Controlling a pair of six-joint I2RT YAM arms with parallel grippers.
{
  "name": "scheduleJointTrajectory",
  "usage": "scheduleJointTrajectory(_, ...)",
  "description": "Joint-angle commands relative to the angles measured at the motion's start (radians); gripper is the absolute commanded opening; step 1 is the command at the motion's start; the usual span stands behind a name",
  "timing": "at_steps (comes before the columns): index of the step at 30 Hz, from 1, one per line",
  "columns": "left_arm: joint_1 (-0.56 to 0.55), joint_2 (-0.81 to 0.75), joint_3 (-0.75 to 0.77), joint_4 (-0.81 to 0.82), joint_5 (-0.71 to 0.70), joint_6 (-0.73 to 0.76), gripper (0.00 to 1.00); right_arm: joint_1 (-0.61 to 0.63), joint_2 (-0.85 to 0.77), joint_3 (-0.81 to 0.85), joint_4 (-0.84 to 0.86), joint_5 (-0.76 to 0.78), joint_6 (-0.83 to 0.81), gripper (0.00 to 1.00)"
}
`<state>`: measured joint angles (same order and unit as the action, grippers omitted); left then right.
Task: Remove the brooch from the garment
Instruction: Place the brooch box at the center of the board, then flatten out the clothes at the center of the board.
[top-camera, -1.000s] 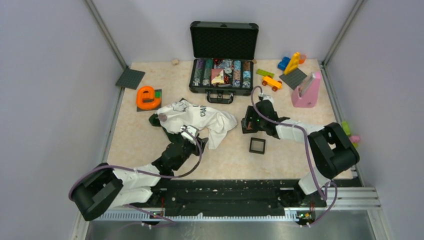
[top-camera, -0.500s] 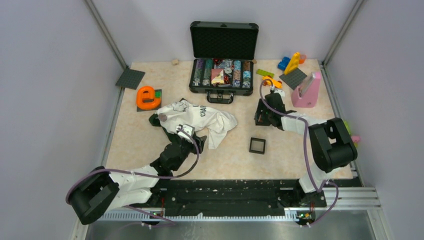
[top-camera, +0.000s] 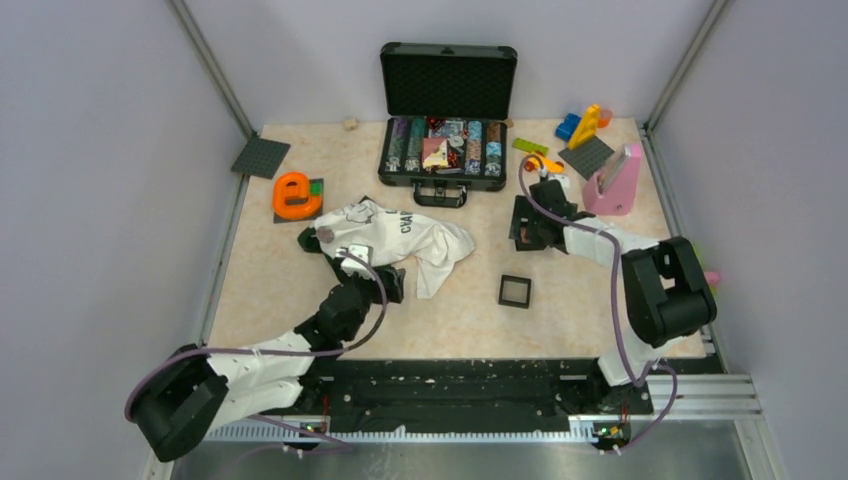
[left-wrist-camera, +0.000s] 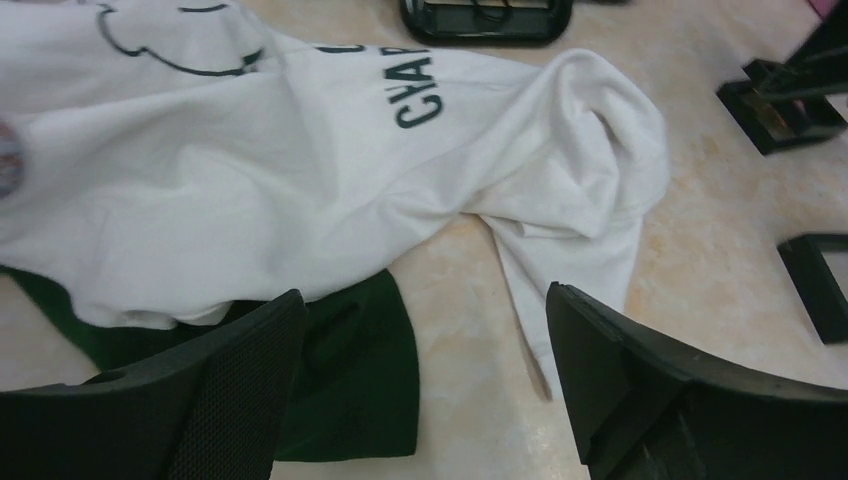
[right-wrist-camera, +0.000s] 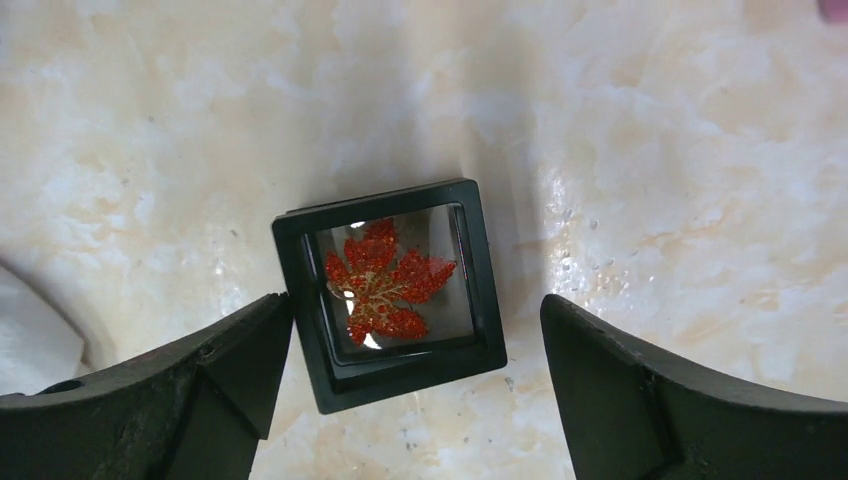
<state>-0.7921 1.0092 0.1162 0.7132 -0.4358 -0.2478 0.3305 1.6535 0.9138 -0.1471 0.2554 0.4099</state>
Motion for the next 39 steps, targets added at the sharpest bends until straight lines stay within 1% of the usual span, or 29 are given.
scheduleJointTrajectory(1, 0.097, -0.089, 0.078, -0.246, -0.062, -0.208, 0.94, -0.011, -0.118, 0.059, -0.038, 0.005, -0.032, 0.96)
scheduleJointTrajectory(3, 0.171, -0.135, 0.105, -0.352, -0.015, -0.298, 0.93, -0.008, -0.157, 0.062, -0.048, -0.027, -0.033, 0.97)
scheduleJointTrajectory(5, 0.245, -0.17, 0.12, -0.417, 0.038, -0.351, 0.92, 0.005, -0.182, 0.064, -0.053, -0.051, -0.035, 0.97)
scheduleJointTrajectory(6, 0.264, -0.188, 0.129, -0.446, 0.047, -0.372, 0.92, 0.014, -0.19, 0.066, -0.052, -0.068, -0.035, 0.97)
scheduleJointTrajectory(8, 0.289, -0.204, 0.138, -0.497, 0.022, -0.398, 0.91, 0.036, -0.2, 0.068, -0.039, -0.114, -0.036, 0.96)
scheduleJointTrajectory(10, 0.321, -0.212, 0.151, -0.533, 0.013, -0.43, 0.91, 0.076, -0.196, 0.065, -0.002, -0.167, -0.038, 0.94)
scheduleJointTrajectory(13, 0.386, -0.209, 0.172, -0.565, 0.045, -0.455, 0.89, 0.144, -0.159, 0.07, 0.081, -0.248, -0.063, 0.89)
scheduleJointTrajectory(15, 0.432, -0.195, 0.194, -0.589, 0.069, -0.464, 0.87, 0.182, -0.103, 0.106, 0.115, -0.326, -0.091, 0.83)
scheduleJointTrajectory(19, 0.516, -0.16, 0.23, -0.599, 0.127, -0.478, 0.8, 0.257, 0.0, 0.187, 0.139, -0.367, -0.135, 0.78)
scheduleJointTrajectory(23, 0.555, -0.069, 0.25, -0.564, 0.204, -0.497, 0.76, 0.288, 0.092, 0.254, 0.176, -0.387, -0.152, 0.76)
scheduleJointTrajectory(27, 0.579, 0.034, 0.289, -0.559, 0.272, -0.513, 0.72, 0.299, 0.162, 0.3, 0.183, -0.402, -0.154, 0.69)
scheduleJointTrajectory(28, 0.584, 0.053, 0.296, -0.562, 0.282, -0.516, 0.72, 0.301, 0.175, 0.307, 0.183, -0.401, -0.156, 0.65)
scheduleJointTrajectory(29, 0.589, 0.072, 0.304, -0.562, 0.292, -0.516, 0.7, 0.301, 0.188, 0.318, 0.178, -0.402, -0.158, 0.57)
scheduleJointTrajectory(31, 0.599, 0.096, 0.316, -0.566, 0.299, -0.519, 0.65, 0.304, 0.2, 0.331, 0.167, -0.418, -0.163, 0.43)
scheduleJointTrajectory(32, 0.602, 0.104, 0.32, -0.564, 0.303, -0.516, 0.59, 0.305, 0.199, 0.328, 0.17, -0.42, -0.165, 0.36)
scheduleJointTrajectory(33, 0.608, 0.115, 0.33, -0.56, 0.308, -0.505, 0.43, 0.306, 0.183, 0.31, 0.185, -0.426, -0.171, 0.13)
scheduleJointTrajectory(34, 0.609, 0.12, 0.336, -0.56, 0.306, -0.5, 0.38, 0.306, 0.174, 0.306, 0.187, -0.42, -0.17, 0.05)
scheduleJointTrajectory(35, 0.611, 0.124, 0.341, -0.56, 0.306, -0.493, 0.33, 0.306, 0.163, 0.303, 0.184, -0.414, -0.17, 0.0)
scheduleJointTrajectory(37, 0.617, 0.133, 0.351, -0.563, 0.298, -0.484, 0.24, 0.306, 0.145, 0.304, 0.179, -0.408, -0.177, 0.0)
scheduleJointTrajectory(39, 0.627, 0.143, 0.362, -0.561, 0.296, -0.477, 0.13, 0.306, 0.126, 0.306, 0.172, -0.39, -0.183, 0.0)
